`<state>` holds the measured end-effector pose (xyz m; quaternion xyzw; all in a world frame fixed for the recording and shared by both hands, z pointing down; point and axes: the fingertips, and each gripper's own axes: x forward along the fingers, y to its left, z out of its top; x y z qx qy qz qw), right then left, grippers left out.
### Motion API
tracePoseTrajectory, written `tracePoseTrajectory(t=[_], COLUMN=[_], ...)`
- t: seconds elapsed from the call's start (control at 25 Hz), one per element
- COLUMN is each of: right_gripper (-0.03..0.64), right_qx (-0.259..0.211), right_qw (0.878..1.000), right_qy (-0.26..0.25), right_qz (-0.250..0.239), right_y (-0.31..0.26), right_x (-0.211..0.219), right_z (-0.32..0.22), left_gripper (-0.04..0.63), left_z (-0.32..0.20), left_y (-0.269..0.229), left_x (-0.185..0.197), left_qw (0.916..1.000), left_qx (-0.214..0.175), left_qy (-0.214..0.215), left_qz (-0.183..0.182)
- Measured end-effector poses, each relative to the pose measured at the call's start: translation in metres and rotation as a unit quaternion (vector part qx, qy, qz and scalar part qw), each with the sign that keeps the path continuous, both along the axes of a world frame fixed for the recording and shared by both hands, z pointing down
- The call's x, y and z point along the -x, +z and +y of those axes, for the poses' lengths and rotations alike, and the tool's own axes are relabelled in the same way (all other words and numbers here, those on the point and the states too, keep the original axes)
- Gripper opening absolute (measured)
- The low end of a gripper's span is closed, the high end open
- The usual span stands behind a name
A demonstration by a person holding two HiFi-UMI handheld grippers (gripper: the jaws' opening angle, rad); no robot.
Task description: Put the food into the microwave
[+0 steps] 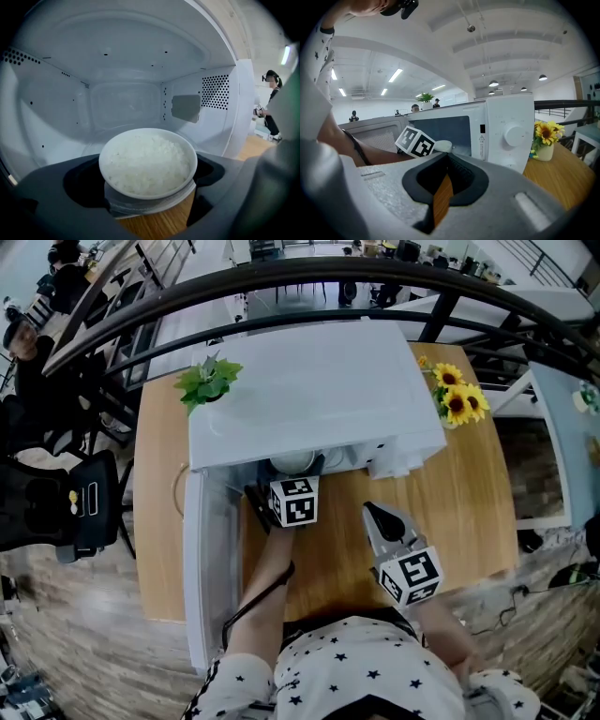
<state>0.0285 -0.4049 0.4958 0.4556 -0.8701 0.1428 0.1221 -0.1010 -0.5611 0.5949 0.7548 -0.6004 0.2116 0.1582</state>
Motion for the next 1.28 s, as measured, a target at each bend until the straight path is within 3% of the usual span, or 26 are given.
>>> tracePoseTrajectory(t=[0.6, 1.0, 1.28], right_gripper=[0.005, 0.005, 0.005], right_qx=[-0.013, -0.027, -0.038], right_qw=[0.999, 0.999, 0.998], right_qy=[-0.031, -0.039, -0.039], right_qz=[0.004, -0.009, -0.024], right_y=[-0.012, -0.022, -0.033], right_x=[-0.003, -0.015, -0.033], right_z=[0.032, 0.075, 0.114], left_gripper=[0.526, 0.517, 0.271], left_z=[0.059, 0.136, 0.197], left_y=[-0.025, -0.065, -0.099], left_x=[0.006, -0.021, -0.03], left_qw=[0.9996, 0.9967, 0.9931], left_qx=[-0.002, -0.033, -0.075], left_qy=[-0.016, -0.003, -0.045], left_qz=[0.025, 0.074, 0.078])
